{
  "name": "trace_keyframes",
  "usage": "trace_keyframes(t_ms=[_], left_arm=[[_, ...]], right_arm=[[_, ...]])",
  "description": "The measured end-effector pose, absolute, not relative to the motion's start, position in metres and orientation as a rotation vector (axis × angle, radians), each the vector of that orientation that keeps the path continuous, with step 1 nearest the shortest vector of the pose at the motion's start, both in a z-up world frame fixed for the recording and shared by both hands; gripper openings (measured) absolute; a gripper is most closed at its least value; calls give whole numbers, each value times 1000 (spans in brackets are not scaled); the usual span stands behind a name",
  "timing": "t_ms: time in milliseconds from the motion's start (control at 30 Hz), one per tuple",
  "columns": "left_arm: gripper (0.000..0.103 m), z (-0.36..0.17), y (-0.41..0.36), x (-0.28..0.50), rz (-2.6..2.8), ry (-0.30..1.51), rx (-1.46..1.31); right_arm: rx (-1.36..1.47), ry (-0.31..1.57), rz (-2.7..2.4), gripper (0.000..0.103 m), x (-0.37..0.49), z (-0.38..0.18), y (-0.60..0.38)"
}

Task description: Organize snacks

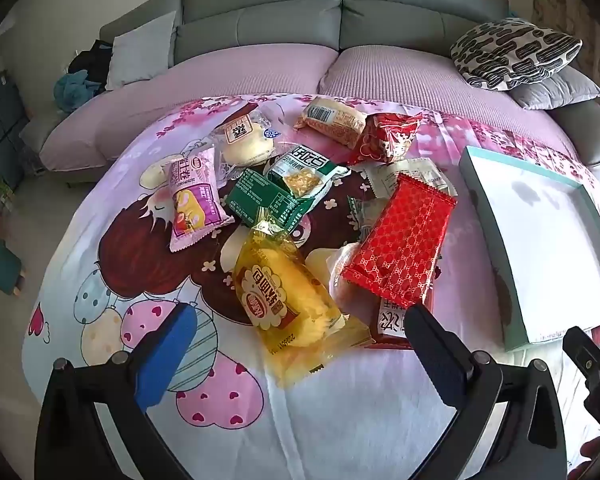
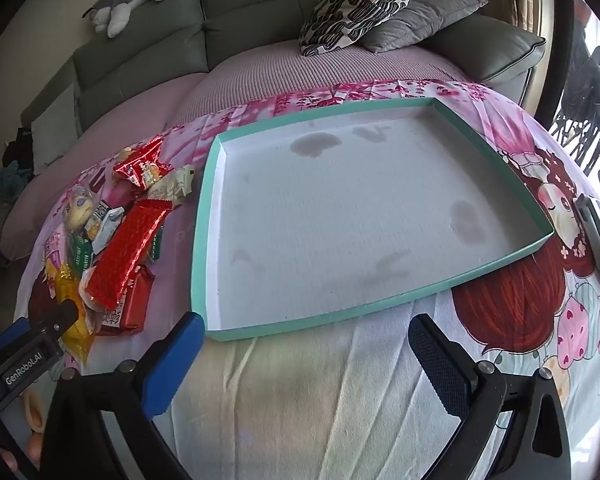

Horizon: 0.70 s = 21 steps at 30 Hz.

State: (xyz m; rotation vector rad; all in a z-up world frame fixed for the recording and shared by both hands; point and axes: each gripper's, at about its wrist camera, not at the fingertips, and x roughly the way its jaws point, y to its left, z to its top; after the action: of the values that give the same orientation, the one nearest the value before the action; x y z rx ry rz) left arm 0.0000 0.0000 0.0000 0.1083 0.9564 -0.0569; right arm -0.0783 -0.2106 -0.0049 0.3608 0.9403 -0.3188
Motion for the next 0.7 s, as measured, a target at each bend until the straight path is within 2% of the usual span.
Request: trace_keyframes(t_ms=[700], left_arm=[[103, -1, 0, -3, -56, 957, 110]], right_arm=[[357, 943, -317, 103, -79, -8, -211]])
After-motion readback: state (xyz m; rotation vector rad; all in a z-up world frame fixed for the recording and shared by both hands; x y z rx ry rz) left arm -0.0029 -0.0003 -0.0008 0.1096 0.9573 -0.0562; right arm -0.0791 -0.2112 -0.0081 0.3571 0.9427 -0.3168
